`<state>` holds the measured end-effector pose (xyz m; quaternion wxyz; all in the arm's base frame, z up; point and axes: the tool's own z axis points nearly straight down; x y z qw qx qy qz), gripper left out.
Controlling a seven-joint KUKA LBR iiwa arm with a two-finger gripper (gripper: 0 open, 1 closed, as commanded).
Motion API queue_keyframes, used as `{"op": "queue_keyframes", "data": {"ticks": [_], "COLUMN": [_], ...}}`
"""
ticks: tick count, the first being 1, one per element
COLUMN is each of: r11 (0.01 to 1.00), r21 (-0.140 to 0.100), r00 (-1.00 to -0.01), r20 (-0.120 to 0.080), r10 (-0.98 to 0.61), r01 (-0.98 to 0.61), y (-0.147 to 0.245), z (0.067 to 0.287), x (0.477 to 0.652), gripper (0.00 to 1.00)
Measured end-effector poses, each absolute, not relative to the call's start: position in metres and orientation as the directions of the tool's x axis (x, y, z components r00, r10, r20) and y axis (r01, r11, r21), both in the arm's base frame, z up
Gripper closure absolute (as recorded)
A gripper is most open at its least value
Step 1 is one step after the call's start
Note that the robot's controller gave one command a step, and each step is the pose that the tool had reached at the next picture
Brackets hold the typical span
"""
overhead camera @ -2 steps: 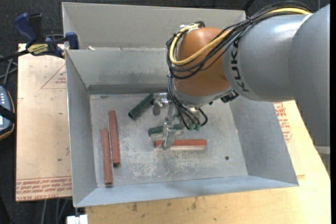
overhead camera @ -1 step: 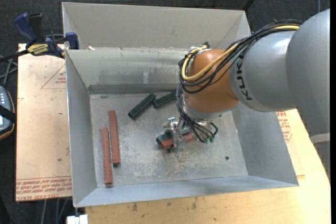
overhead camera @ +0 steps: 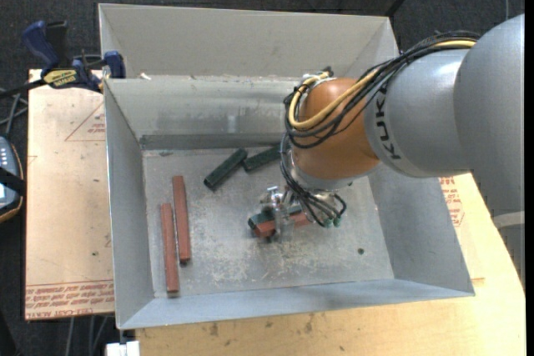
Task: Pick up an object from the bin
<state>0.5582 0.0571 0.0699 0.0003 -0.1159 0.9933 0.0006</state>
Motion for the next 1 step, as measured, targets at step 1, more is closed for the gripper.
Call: {"op": "queue_keyframes", "data": {"ticks": [1], "r11": [0.972], "r21": [0.001], "r00": [-0.972], "r20": [-0.003], "r10": [-0.237], "r01": [-0.237], "y": [0.0770], "z": [0.2107], "x": [0.5663], "gripper": [1.00]}}
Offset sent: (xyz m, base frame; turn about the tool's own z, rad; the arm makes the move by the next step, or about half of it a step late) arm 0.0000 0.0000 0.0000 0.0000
